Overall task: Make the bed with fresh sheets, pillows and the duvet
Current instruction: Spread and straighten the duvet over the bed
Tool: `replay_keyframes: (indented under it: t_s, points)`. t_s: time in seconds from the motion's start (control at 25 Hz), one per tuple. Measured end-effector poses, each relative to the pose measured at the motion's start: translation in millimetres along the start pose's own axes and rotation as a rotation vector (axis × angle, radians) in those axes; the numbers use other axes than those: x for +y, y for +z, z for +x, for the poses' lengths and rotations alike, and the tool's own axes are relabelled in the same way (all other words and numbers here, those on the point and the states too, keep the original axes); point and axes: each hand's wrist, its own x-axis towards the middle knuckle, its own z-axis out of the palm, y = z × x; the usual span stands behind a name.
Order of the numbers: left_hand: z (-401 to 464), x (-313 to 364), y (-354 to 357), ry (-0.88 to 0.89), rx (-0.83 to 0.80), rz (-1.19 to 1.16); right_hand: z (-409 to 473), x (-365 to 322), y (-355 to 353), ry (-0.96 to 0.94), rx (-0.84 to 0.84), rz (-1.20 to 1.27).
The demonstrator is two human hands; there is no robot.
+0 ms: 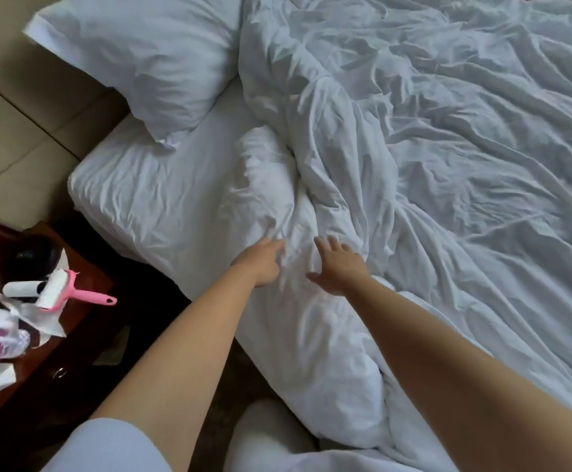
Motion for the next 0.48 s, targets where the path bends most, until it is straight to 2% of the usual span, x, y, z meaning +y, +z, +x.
replay_keyframes:
  t_s: [0.16, 0.28, 0.48]
  points:
    - [35, -23, -31, -0.001, 0.059, 0.032, 41, -27, -2, 0.125, 0.055, -0.082]
    - [67, -48, -54, -0.019, 0.063, 0.097, 70, -43, -2, 0.203, 0.01, -0.07]
    - [136, -76, -104, 0.051, -0.103, 0.164, 118, -69, -9, 0.326, 0.033, 0.082]
